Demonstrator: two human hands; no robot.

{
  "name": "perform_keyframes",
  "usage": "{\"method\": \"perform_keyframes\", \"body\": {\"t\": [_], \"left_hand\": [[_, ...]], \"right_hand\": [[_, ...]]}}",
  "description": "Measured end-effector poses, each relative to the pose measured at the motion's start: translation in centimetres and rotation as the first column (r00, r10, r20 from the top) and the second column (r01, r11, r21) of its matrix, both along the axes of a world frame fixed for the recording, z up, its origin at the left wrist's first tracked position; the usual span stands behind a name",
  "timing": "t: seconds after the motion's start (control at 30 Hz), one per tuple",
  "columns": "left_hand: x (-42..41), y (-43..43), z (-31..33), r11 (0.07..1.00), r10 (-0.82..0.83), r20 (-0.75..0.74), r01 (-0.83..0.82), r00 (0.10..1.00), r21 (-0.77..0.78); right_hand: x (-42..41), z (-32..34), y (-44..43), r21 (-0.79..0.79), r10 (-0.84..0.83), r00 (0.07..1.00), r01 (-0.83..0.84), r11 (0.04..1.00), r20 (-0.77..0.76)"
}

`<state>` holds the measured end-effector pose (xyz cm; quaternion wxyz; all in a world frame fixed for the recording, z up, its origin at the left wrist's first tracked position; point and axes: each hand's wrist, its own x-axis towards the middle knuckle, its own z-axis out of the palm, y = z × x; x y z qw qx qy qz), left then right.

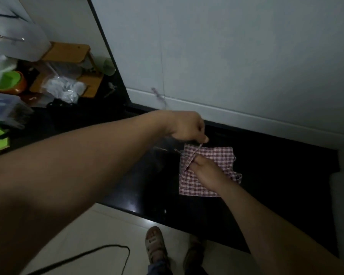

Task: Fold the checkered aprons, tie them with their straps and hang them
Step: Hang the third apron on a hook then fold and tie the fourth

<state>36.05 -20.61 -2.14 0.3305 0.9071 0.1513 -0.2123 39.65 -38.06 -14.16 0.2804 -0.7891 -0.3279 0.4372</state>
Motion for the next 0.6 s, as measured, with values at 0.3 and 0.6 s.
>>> {"method": "perform_keyframes", "body": {"t": [0.3, 0.6], "left_hand": [[1.1, -4.3, -5.8, 0.951, 0.16, 0.577, -0.282, 0.801, 0.129], [-6.7, -5.7, -10.7, 0.975, 0.092, 0.241, -0.136, 0.966, 0.173]], "right_hand": [[1.7, 0.8, -0.4, 0.016, -0.089, 0.977, 0.093, 0.996, -0.193], [3.1, 0.5, -0.1, -0.033, -0.068, 0.976, 0.062, 0.998, -0.208]]}}
